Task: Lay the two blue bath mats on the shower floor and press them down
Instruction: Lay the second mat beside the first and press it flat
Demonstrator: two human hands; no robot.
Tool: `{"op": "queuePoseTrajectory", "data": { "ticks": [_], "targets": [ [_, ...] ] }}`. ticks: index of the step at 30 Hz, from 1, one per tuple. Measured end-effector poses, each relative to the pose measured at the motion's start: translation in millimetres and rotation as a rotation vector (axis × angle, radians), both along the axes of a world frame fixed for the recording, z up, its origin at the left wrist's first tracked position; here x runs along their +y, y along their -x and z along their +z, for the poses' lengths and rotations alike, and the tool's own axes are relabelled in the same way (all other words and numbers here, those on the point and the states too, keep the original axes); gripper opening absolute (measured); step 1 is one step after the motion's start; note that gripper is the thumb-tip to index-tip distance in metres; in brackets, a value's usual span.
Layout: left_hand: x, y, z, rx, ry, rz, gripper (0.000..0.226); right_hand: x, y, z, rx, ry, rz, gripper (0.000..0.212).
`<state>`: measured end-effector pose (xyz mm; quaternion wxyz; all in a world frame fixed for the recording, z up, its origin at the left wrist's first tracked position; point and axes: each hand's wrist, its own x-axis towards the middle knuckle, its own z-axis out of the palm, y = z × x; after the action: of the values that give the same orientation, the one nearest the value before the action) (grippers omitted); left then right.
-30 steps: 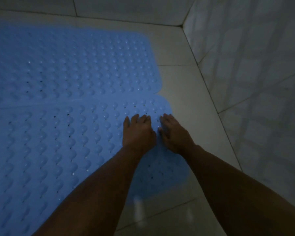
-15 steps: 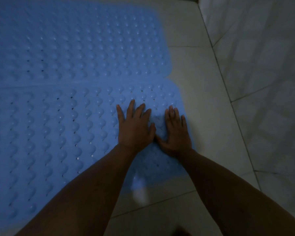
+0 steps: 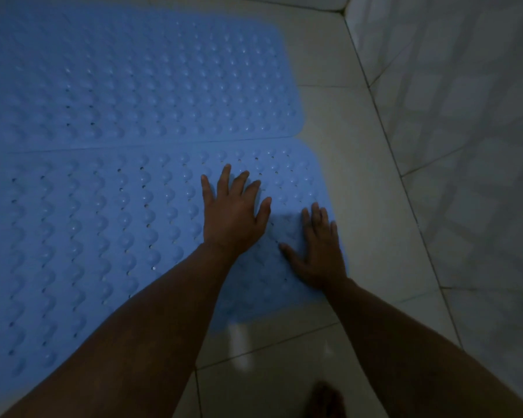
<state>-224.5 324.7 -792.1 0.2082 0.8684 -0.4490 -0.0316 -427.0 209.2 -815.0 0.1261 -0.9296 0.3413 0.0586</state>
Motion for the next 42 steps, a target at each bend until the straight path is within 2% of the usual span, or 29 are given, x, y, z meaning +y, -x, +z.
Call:
{"op": "queuePoseTrajectory", "data": {
  "ticks": [6,10,15,16,18,20,23,28,33,36,39,42],
  "targets": [
    [2.3,-0.5,-14.7,0.013,0.041,0.002,0.055,3.3,0.3,-10.7,-0.04,0.06,-0.03,0.096],
    [3.9,0.2,-16.5,0.017,0.023,0.024,0.055,0.0,-2.7,-9.2,0.012,0.032,-0.008,0.107],
    [11.6,21.4,-13.5,0.004,-0.018,-0.001,0.053,-31.1,-12.8,28.7,0.261,-0.325,0.066,0.127],
    [13.0,30.1,-12.2,0.006,-0.044,-0.024,0.054,-37.6,-18.8,47.4,0.304,-0.372,0.069,0.125],
    [13.2,48.3,-11.1,0.013,-0.119,-0.097,0.06,-52.9,-29.3,74.4,0.283,-0.378,0.026,0.105],
    [9.1,64.4,-14.6,0.013,-0.155,-0.189,0.067,-69.7,-37.2,84.8,0.143,-0.306,-0.062,0.085],
    [5.0,87.4,-31.3,-0.007,-0.131,-0.329,0.073,-79.6,-45.2,77.4,-0.073,-0.238,-0.123,0.071],
    [6.5,103.0,-47.7,-0.031,-0.143,-0.325,0.081,-83.6,-59.3,43.2,-0.242,-0.046,0.072,0.059],
    [4.8,101.9,-45.4,-0.005,-0.183,-0.332,0.077,-87.2,-70.7,29.4,-0.432,-0.03,0.048,0.043],
    [3.8,100.6,-43.2,0.071,-0.225,-0.342,0.081,-85.4,-68.0,31.7,-0.45,-0.057,0.01,0.04],
    [0.3,88.0,-25.8,0.223,-0.283,-0.391,0.087,-78.4,-69.0,46.6,-0.429,-0.054,-0.013,0.039],
    [-0.8,55.2,10.9,0.408,-0.346,-0.401,0.074,-67.1,-79.8,69.3,-0.362,-0.081,-0.043,0.037]
  ]
}}
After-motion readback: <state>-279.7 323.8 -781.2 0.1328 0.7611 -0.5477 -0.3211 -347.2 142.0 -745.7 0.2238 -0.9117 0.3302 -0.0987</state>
